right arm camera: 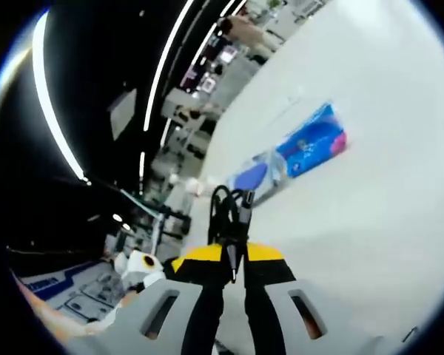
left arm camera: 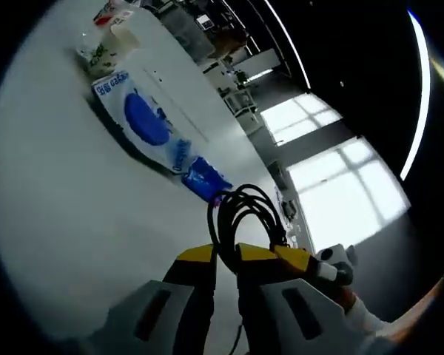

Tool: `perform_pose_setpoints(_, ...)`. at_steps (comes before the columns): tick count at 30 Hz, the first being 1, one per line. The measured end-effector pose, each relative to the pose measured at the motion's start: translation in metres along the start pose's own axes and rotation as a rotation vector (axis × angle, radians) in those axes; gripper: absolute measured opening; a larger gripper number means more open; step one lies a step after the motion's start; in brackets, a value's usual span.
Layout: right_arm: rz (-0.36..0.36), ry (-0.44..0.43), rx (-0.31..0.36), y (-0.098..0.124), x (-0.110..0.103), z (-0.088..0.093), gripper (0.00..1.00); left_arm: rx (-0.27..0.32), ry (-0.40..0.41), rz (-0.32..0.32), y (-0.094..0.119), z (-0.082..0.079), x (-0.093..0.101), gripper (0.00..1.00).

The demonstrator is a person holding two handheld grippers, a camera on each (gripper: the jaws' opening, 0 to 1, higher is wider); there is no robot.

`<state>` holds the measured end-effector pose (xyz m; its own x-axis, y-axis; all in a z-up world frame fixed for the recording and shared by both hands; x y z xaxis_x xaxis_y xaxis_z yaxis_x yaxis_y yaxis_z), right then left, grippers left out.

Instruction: Arrange the tabletop items into an orderly group along one side of the table until the central work area is clear of visible clutter.

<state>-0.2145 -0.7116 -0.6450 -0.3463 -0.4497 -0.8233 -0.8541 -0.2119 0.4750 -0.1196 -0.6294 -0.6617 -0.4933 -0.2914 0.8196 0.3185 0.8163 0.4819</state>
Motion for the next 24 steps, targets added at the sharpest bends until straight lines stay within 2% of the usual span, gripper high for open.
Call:
perform_pose_setpoints(7,0.105,0.023,-0.028,-0.019,0.026,-0.016,0.07,-0.075,-0.033,-0.104,-0.024,-0.006,-0.015,0.07)
perform_pose_setpoints(17,0.2,0.002,-0.08,-0.035,0.063,-0.016,0.08,-0.125,-0.023,-0.171,-0.047,-0.006,-0.032,0.07)
perform_pose_setpoints(24,0.269,0.016,-0.114,-0.045,0.081,-0.015,0.09,-0.183,-0.031,-0.25,-0.063,-0.003,-0.049,0.07)
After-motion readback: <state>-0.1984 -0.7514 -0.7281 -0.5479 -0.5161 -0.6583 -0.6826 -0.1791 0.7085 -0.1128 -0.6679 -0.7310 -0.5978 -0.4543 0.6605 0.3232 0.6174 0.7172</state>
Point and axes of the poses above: the point that each gripper's makers call its tool centre point, and the gripper's own axes: y roughly backward along the fingers, x roughly to its right, z roughly out of its underside, the point moved 4 cm from there along y, roughly backward along the fingers, and after that the axes turned 14 degrees about -x, right-handed, at the moved point
